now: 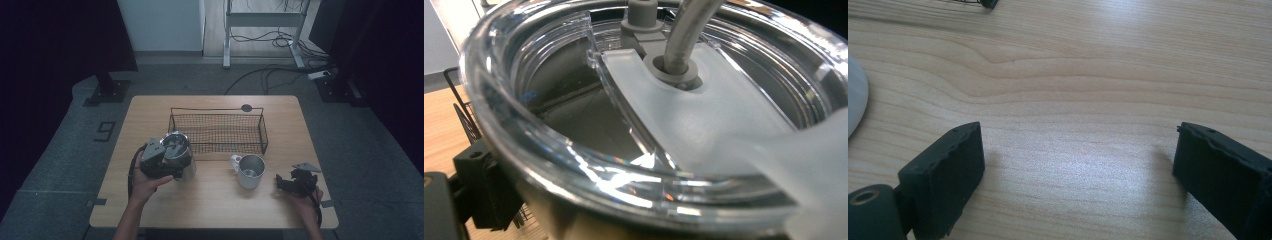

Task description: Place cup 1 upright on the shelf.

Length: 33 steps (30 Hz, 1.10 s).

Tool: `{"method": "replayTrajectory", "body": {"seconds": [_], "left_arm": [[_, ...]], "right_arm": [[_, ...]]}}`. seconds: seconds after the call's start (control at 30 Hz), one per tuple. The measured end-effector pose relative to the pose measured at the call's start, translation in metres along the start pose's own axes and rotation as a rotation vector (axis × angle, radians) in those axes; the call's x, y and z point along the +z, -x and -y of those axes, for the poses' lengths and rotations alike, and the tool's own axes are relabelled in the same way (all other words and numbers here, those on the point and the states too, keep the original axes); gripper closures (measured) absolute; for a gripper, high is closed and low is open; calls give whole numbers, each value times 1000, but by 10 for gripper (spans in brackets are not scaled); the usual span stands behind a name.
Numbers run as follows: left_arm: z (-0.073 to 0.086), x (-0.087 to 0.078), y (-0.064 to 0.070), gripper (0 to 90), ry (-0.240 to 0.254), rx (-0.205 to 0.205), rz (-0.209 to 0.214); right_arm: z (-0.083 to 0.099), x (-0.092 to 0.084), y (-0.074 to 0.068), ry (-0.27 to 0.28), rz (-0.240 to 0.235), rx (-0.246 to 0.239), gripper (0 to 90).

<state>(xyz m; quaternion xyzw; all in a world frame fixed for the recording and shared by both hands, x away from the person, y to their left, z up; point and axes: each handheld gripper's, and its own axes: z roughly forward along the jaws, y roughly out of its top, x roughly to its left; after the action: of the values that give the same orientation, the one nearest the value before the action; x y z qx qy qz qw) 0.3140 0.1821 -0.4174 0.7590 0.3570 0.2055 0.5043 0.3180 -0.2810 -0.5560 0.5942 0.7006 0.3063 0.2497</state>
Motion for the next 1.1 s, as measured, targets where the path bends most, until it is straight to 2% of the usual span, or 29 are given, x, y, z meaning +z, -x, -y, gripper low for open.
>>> {"method": "replayTrajectory", "body": {"seconds": [0.7,1.1], "left_arm": [[-26,-2,-3,36,14,24,-15],[-34,0,-4,36,17,29,-17]], "right_arm": [[0,0,0,2,3,3,65],[0,0,0,5,5,4,67]]}}
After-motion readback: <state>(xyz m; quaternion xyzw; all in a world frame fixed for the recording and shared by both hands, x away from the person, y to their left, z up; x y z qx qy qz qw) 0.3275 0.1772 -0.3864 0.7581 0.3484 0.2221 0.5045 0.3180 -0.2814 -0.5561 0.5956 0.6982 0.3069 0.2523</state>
